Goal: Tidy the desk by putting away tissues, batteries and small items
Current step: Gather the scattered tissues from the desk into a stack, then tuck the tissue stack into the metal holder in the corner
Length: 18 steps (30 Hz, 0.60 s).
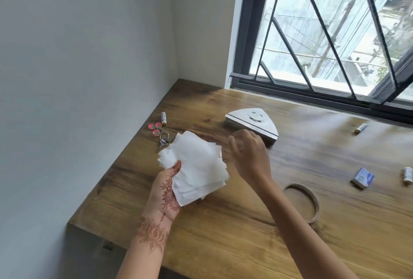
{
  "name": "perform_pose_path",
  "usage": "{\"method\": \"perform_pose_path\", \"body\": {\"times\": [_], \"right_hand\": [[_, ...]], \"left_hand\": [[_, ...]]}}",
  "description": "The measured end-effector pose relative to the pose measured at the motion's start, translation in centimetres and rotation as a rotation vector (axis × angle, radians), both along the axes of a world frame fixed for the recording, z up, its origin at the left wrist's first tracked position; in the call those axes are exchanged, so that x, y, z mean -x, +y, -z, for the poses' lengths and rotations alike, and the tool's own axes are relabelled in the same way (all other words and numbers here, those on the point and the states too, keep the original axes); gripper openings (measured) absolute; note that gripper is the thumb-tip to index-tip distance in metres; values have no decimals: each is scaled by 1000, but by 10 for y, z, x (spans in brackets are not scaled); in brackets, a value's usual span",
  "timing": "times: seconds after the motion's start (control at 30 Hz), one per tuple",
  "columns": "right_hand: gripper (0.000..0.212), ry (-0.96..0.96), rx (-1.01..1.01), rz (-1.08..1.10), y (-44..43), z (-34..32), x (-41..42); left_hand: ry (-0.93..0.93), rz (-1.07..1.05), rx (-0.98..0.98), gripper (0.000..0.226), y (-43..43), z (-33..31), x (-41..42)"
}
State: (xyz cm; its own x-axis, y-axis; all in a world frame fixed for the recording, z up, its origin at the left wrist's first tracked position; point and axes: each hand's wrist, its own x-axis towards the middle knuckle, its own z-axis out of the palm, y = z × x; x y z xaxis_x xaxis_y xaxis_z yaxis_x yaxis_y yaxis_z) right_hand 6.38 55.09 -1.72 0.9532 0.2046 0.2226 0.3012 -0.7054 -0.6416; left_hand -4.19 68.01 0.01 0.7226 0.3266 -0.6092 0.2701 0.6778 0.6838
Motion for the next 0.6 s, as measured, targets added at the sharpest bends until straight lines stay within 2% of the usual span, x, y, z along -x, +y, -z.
{"method": "perform_pose_path", "body": {"times": [0.1, 0.17, 0.23, 0.4, 0.5, 0.6], "right_hand": [[36, 91, -17, 213, -34, 17, -48], [46, 135, 14, 323, -55, 26, -74], [53, 175, 44, 385, -68, 35, -93], [54, 257, 40, 365, -73, 50, -113], [49, 271, -40, 378, -73, 55, -117], [44, 266, -142, 346, -74, 57, -115]], "left_hand": [[60, 24, -71, 23, -4, -9, -8], [112, 50, -79, 37, -6, -11, -16], [141, 34, -73, 42, -9, -14, -24], [163, 6, -88, 37, -16, -14, -40], [165, 15, -62, 24, -12, -9, -46], [138, 23, -10, 26, -12, -4, -43]]}}
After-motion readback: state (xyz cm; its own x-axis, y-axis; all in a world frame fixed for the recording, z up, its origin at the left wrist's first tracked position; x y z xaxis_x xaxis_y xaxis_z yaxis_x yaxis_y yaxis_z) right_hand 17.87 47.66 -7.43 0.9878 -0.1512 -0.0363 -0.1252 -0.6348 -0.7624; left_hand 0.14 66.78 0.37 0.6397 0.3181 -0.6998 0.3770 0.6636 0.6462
